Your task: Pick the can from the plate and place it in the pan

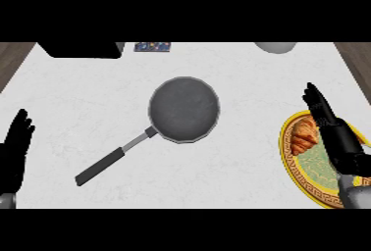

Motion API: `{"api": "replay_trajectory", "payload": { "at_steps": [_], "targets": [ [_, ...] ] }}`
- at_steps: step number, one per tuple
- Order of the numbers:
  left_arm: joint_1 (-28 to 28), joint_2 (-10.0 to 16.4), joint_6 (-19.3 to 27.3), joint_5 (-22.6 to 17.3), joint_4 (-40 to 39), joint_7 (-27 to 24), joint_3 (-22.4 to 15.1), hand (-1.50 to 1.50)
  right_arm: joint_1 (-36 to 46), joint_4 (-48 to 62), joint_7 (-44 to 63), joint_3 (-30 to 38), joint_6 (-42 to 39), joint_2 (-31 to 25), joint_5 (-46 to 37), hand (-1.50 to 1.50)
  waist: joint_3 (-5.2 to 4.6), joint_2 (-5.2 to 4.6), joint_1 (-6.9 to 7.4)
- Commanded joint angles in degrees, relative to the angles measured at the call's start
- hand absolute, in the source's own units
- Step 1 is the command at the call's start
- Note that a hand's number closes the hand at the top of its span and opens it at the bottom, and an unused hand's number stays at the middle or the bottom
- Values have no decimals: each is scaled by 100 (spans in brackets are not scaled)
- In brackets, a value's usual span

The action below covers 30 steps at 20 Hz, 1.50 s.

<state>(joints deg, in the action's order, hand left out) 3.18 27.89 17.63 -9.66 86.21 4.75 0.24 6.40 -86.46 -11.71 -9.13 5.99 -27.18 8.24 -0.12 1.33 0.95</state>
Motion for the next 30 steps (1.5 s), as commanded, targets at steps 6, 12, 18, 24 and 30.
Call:
{"api": "replay_trajectory", "payload": {
  "at_steps": [6, 12, 18, 24, 30],
  "targets": [
    [-289, 407, -199, 394, -421, 672, -48, 0, 538, -441, 504, 1958, -900, -580, 2116, -150, 15, -123, -271],
    [-40, 224, -271, 167, -575, 696, -38, 0, -213, 314, -86, 3017, 1784, 441, 1263, 150, 36, -110, -592],
    [-764, -49, -547, 455, -1186, 692, -162, 0, -1811, -928, -892, 3110, 1059, 433, 912, -150, 9, -129, -197],
    [-881, 95, -655, 459, -1171, 760, -116, 0, -2206, -1692, 1049, 3025, 1059, -997, 127, -150, -8, -147, -175],
    [-958, -62, -603, 529, -1220, 767, -222, 0, -2501, -1927, 2916, 2823, 271, -2546, -438, -150, -24, -187, -80]
  ]
}}
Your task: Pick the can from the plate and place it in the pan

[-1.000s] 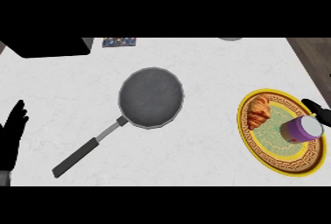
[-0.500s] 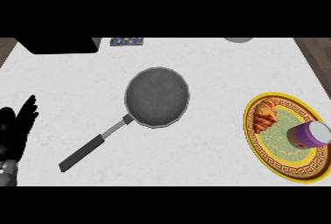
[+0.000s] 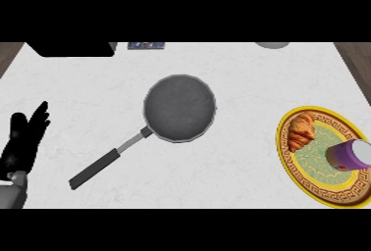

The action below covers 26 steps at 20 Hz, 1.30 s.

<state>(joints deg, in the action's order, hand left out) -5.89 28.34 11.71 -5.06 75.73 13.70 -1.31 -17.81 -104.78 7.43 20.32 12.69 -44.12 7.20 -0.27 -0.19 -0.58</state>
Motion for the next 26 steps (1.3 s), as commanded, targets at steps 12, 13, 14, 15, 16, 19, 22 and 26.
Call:
{"api": "replay_trajectory", "payload": {
  "at_steps": [12, 13, 14, 15, 16, 19, 22, 26],
  "targets": [
    [-349, -125, -179, 200, -346, -153, -20, 0, 1283, -174, 3807, -1816, -1760, -1965, -660, -150, 21, -26, 233],
    [-71, -265, -87, 148, -55, -112, -40, 0, 1282, -283, 4039, -1717, -2029, -2071, -523, -150, 22, 0, 201],
    [-341, -174, -178, 155, -276, -37, 21, 0, 1413, -322, 4162, -2217, -1847, -1772, -802, -150, 22, -17, 212],
    [-340, -155, -226, 164, -340, -66, 62, 0, 1521, -324, 4278, -2357, -1883, -1588, -837, -150, 23, -9, 179],
    [-199, -243, -163, 217, -353, -181, 77, 0, 1847, -434, 4711, -2248, -2129, -1651, -645, -150, 21, 1, 159],
    [-97, -182, -333, 154, -184, -73, 254, 0, 2150, 362, 4239, -2412, -2395, -1241, -1147, -150, 26, 9, 128],
    [-138, -281, -360, 268, -94, 48, 209, 0, 2340, 293, 4644, -2715, -2399, -796, -1565, -150, 26, 14, 104],
    [75, -232, -335, 355, 370, 344, 289, 0, 2024, 669, 4162, -2595, -2407, -615, -2137, -150, 30, 26, 91]
  ]
}}
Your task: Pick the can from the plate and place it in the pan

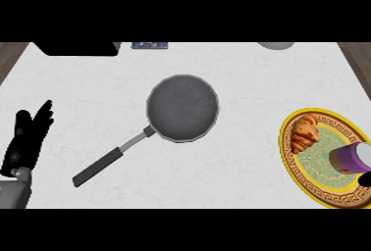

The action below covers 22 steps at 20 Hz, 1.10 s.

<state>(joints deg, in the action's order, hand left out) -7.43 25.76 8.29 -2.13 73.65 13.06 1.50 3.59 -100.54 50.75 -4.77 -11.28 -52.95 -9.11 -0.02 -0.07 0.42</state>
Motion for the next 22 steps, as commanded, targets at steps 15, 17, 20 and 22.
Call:
{"api": "replay_trajectory", "payload": {
  "at_steps": [15, 17, 20, 22],
  "targets": [
    [264, -424, -177, 491, 392, 82, 373, 0, 195, 514, -326, 563, -941, 1256, -1322, -150, 2, 8, -28],
    [136, -321, -350, 469, 328, 132, 482, 0, 341, 1016, -711, 559, -857, 1444, -1546, -150, 3, 6, -24],
    [265, -432, -395, 508, 689, 384, 467, 0, 75, 1014, -844, 429, -724, 1757, -1963, -150, 3, 8, -29],
    [160, -463, -427, 585, 151, -18, 635, 0, 199, 951, -742, 655, -1048, 1796, -1908, -150, 2, 7, -38]
  ]
}}
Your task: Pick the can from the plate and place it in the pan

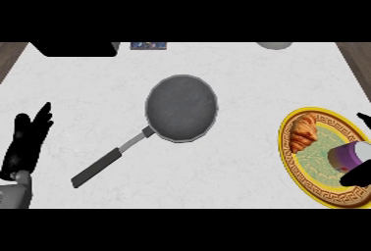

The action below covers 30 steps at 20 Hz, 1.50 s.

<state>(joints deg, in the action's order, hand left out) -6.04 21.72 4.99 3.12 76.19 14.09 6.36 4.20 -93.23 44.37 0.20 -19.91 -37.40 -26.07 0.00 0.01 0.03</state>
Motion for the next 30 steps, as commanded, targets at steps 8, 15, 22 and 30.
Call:
{"api": "replay_trajectory", "payload": {
  "at_steps": [8, 15, 22, 30],
  "targets": [
    [-189, -241, -47, 302, -478, -265, 272, 0, 94, 568, -384, 405, -369, 471, -663, -150, -1, -1, -10],
    [-160, -52, -377, 189, -249, -108, 378, 0, 352, 1232, -1160, -74, 187, 380, -1664, 150, 1, -11, 34],
    [-7, -281, -274, 366, 363, 362, 351, 0, 358, 1651, -1688, 320, 565, 624, -2018, 150, 1, 0, 15],
    [97, -144, -375, 259, 72, 30, 593, 0, -1470, -1674, -39, -1195, 450, 2022, -2608, 150, -20, 76, -174]
  ]
}}
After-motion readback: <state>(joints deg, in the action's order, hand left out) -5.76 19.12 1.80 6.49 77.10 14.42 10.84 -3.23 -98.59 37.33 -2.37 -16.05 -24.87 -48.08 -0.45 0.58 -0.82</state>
